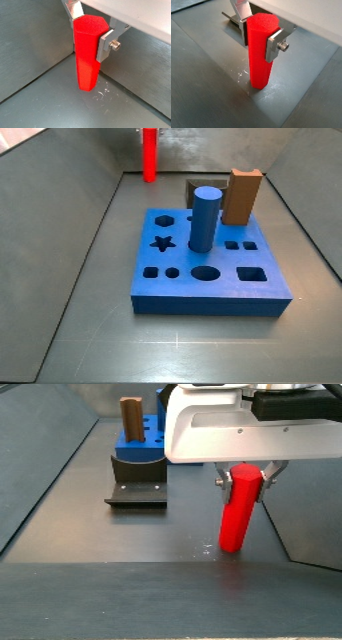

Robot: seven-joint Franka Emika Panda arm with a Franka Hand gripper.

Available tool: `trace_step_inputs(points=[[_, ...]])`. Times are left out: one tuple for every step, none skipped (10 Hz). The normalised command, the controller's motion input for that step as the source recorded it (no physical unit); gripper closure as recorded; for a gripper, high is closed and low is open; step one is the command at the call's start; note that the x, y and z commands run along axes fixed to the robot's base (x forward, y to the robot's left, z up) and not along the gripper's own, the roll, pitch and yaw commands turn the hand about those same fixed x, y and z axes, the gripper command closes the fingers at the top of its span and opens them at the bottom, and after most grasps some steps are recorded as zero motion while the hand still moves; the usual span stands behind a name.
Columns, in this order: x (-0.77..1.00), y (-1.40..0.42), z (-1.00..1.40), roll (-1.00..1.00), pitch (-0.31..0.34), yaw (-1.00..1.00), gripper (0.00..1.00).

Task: Pick up the hexagon object. Move up. Move to above the board. Insert the hexagon object.
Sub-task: Pick up the hexagon object, then move up.

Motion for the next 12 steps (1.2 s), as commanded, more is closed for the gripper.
trace_step_inputs(points=[[0.00,0.00,0.00,0.00,0.000,0.00,1.00],[0.00,0.00,0.00,0.00,0.000,0.00,1.00],[0.00,0.00,0.00,0.00,0.000,0.00,1.00],[0.00,0.00,0.00,0.00,0.000,0.00,1.00],[0.00,0.00,0.00,0.00,0.000,0.00,1.00],[0.00,0.00,0.00,0.00,0.000,0.00,1.00],[0.00,0.00,0.00,0.00,0.000,0.00,1.00],[0.00,0.00,0.00,0.00,0.000,0.00,1.00],[0.00,0.00,0.00,0.00,0.000,0.00,1.00],[0.00,0.00,0.00,0.00,0.000,0.00,1.00],[0.00,0.00,0.83,0.00,0.000,0.00,1.00],[0.02,0.00,0.82,0.00,-0.005,0.01,1.00]])
